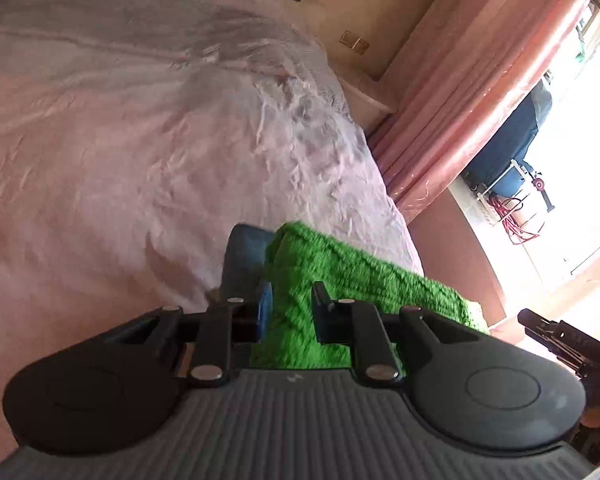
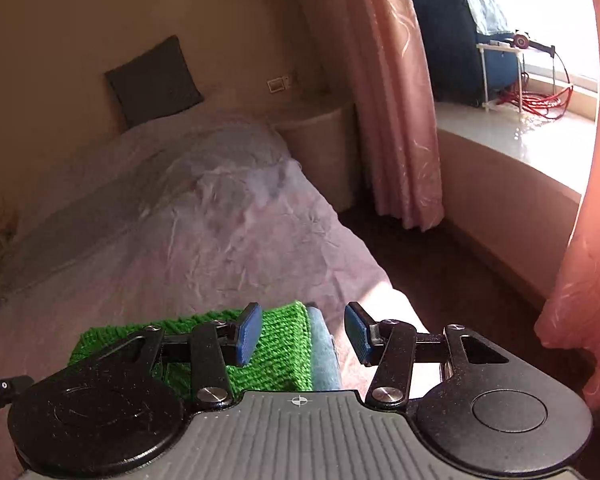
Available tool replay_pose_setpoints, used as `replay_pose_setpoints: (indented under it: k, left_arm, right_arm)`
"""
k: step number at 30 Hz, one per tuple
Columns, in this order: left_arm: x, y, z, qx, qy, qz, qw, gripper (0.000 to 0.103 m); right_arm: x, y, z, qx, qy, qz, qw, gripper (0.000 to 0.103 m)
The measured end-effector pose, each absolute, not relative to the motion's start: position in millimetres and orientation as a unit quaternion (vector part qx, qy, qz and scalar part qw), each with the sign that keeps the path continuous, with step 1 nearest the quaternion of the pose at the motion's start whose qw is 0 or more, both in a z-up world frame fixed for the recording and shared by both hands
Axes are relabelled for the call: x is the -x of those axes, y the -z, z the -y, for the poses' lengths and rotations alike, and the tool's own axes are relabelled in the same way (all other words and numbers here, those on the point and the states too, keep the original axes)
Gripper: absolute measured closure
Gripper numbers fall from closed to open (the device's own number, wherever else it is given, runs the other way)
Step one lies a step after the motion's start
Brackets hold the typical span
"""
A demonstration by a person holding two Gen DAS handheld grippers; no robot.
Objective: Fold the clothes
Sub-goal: 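Lower the vest onto the top of the clothes stack with both grippers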
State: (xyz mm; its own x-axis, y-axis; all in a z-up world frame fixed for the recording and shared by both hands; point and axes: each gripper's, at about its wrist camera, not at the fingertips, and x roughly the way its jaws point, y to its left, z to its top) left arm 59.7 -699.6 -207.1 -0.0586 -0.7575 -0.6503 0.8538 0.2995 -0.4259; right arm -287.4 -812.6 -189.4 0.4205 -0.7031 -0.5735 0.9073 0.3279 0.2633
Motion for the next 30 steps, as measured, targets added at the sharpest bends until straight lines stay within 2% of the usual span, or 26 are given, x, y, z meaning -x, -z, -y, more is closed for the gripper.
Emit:
replay_pose_setpoints:
  k: [2,7,9,11,15,20,26,30]
  left_arm:
    - [-50,212,725,-0.080,0.597,-0.408,0.686,0.087]
    - [-30,240,771,-0.135,0.598,-0.372,0.697,0.090]
    - [-31,257,767,-0.138,0.593,-0.366,0.704,0.091]
    - [-34,272,760,-0.130,0.589,-0.364,0.710,0.088]
    - [-36,287,750,-0.123,0.589,-0.352,0.717,0.087]
    - [-30,267,737,-0.135,0.594,-0.333,0.720,0.088]
    - [-8,243,681,-0.134,0.600,-0.334,0.714,0.090]
    - [10,245,650,-0.155,0.584,-0.344,0.719,0.090]
  right_arm:
    - [262,194,820,-0.252,0.496,-0.204,0.806,0.060]
    - [215,236,834,-0.202,0.487,-0.262,0.808,0.060]
    - [211,258,836,-0.183,0.490,-0.280,0.805,0.060]
    - [216,278,835,-0.164,0.491,-0.290,0.805,0.061]
    - [225,295,832,-0.149,0.486,-0.286,0.812,0.061]
    - [240,276,825,-0.182,0.488,-0.272,0.809,0.060]
    - [261,230,777,-0.195,0.491,-0.251,0.811,0.061]
    - [264,232,741,-0.187,0.476,-0.283,0.811,0.061]
